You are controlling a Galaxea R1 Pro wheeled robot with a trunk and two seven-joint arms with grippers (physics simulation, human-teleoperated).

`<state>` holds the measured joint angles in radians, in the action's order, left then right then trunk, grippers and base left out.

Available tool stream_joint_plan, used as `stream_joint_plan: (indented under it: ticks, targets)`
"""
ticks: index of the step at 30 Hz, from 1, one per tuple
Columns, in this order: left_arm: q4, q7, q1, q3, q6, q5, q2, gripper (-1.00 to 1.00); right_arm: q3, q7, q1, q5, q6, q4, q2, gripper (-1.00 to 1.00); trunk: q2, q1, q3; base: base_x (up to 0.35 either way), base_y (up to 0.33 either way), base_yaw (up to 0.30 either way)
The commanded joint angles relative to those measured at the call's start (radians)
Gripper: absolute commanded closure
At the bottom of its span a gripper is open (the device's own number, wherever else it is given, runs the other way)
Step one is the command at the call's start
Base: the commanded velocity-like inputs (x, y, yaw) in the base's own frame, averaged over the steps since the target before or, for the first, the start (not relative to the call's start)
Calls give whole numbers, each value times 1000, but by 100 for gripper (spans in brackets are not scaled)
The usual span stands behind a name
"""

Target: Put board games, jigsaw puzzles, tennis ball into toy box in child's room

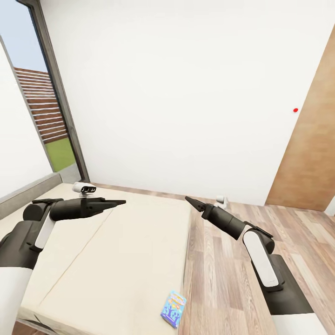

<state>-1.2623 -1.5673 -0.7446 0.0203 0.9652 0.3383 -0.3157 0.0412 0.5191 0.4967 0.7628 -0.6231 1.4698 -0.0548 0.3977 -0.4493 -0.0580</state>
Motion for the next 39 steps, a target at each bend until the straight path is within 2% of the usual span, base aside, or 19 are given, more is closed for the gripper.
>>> stream_joint_plan:
  ticks: [1,23,39]
  targets:
    - [0,-4,-1,0,11,0,0,-100,0,-2,1,7,-5,0,0,-100,2,-1,-2,-1,0,3]
    - [0,-4,-1,0,10,-5,12,-100,0,-13,1,7,-1,-9,1,-100,2,-1,-2,0,-5,0]
    - [0,-4,-1,1,10,-6,11,-100,0,-13,1,9,-1,-4,0,-100,2,-1,-2,0,-185,0]
